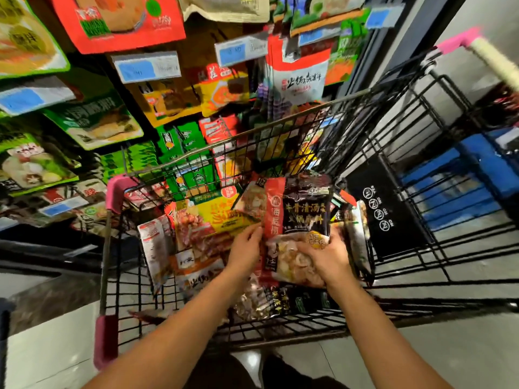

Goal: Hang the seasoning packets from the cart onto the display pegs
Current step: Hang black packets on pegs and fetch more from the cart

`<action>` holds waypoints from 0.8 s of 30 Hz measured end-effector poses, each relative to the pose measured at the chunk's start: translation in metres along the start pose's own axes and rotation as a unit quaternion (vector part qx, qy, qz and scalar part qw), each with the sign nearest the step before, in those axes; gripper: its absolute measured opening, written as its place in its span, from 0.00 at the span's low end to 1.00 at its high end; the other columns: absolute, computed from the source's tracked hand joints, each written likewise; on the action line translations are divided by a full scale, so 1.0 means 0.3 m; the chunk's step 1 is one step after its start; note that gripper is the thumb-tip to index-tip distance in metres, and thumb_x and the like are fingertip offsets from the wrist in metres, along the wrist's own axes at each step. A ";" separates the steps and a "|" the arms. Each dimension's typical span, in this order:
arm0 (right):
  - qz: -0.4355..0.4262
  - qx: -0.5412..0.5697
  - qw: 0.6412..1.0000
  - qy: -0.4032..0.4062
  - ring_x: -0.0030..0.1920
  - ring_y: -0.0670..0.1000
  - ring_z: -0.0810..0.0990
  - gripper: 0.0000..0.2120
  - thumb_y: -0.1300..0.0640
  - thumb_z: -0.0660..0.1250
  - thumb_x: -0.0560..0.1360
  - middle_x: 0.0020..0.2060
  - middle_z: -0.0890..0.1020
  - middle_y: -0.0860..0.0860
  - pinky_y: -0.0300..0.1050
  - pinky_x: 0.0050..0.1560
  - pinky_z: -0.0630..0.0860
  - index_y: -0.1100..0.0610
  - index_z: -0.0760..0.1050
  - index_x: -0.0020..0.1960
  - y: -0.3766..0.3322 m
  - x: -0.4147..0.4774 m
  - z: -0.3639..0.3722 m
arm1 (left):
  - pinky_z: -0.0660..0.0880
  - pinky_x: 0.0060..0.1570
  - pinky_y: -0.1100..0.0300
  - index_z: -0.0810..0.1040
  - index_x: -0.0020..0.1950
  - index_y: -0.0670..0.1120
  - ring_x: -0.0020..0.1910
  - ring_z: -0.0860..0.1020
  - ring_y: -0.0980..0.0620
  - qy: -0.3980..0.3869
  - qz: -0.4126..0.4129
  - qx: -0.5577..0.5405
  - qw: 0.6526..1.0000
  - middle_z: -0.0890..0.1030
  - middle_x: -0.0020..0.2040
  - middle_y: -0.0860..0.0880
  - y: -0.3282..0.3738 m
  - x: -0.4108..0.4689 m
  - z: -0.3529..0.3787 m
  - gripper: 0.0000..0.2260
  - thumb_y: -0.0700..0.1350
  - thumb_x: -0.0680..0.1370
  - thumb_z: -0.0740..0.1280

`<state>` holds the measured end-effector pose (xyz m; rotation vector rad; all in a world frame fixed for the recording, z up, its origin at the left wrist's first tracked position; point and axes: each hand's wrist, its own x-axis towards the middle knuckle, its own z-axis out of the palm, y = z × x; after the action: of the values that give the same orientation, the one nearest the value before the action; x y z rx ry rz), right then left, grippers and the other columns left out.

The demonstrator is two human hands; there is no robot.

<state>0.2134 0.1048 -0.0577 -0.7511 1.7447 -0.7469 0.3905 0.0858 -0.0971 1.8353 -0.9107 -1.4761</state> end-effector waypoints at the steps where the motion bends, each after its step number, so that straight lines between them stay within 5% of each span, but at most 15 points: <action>1: -0.005 0.015 1.000 0.017 0.57 0.58 0.84 0.47 0.46 0.85 0.62 0.58 0.84 0.55 0.61 0.60 0.81 0.56 0.67 0.74 0.013 0.012 -0.020 | 0.74 0.64 0.52 0.78 0.68 0.46 0.61 0.76 0.51 -0.003 0.019 0.046 0.999 0.79 0.62 0.51 -0.031 0.025 -0.031 0.15 0.49 0.85 0.61; 3: -0.030 0.045 0.997 0.059 0.54 0.54 0.86 0.41 0.54 0.84 0.64 0.57 0.84 0.58 0.58 0.61 0.81 0.62 0.69 0.71 0.025 0.029 -0.071 | 0.74 0.64 0.50 0.77 0.69 0.47 0.64 0.77 0.47 -0.050 0.063 0.239 0.968 0.79 0.66 0.48 -0.109 0.082 -0.080 0.16 0.52 0.84 0.64; 6: -0.044 0.058 0.992 0.101 0.39 0.39 0.85 0.19 0.72 0.74 0.73 0.46 0.84 0.53 0.41 0.53 0.82 0.59 0.73 0.58 0.018 0.016 -0.155 | 0.77 0.59 0.53 0.72 0.73 0.49 0.60 0.79 0.46 -0.194 0.045 0.465 0.863 0.79 0.66 0.48 -0.227 0.116 -0.091 0.24 0.53 0.78 0.71; 9: -0.026 0.092 0.985 0.141 0.41 0.49 0.85 0.16 0.70 0.74 0.74 0.45 0.85 0.53 0.48 0.48 0.82 0.54 0.73 0.50 0.034 -0.020 -0.198 | 0.77 0.60 0.52 0.67 0.75 0.51 0.61 0.79 0.46 -0.219 0.057 0.499 0.836 0.78 0.67 0.47 -0.297 0.119 -0.070 0.29 0.54 0.77 0.72; 13: 0.015 0.139 0.977 0.158 0.44 0.55 0.87 0.16 0.67 0.75 0.75 0.47 0.86 0.55 0.53 0.46 0.83 0.52 0.71 0.50 0.060 -0.061 -0.199 | 0.74 0.51 0.58 0.80 0.64 0.51 0.59 0.80 0.46 -0.250 0.103 0.543 0.795 0.82 0.59 0.48 -0.291 0.154 -0.069 0.19 0.58 0.77 0.72; 15: 0.012 0.152 0.975 0.164 0.43 0.54 0.88 0.16 0.66 0.75 0.75 0.47 0.86 0.55 0.53 0.45 0.84 0.52 0.71 0.51 0.052 -0.084 -0.185 | 0.73 0.45 0.57 0.83 0.54 0.48 0.53 0.82 0.46 -0.281 0.096 0.513 0.805 0.84 0.51 0.47 -0.276 0.161 -0.094 0.14 0.58 0.78 0.71; 20: -0.010 0.170 0.968 0.183 0.46 0.53 0.88 0.20 0.66 0.75 0.75 0.49 0.87 0.53 0.57 0.49 0.85 0.57 0.70 0.62 0.033 -0.148 -0.110 | 0.70 0.35 0.63 0.82 0.51 0.48 0.42 0.80 0.50 -0.118 0.079 0.252 0.957 0.81 0.40 0.52 -0.146 0.173 -0.274 0.07 0.51 0.80 0.71; 24: -0.047 0.182 0.959 0.214 0.53 0.55 0.86 0.31 0.70 0.74 0.74 0.53 0.86 0.52 0.63 0.60 0.81 0.58 0.67 0.73 0.028 -0.202 -0.015 | 0.77 0.46 0.56 0.83 0.50 0.48 0.44 0.82 0.47 -0.091 0.059 0.075 0.991 0.85 0.42 0.49 0.058 0.188 -0.404 0.10 0.54 0.78 0.72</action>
<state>0.2234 0.1579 -0.0289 -0.4403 1.8806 -1.3302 0.5150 0.0344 -0.0911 1.7376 -1.2278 -1.5563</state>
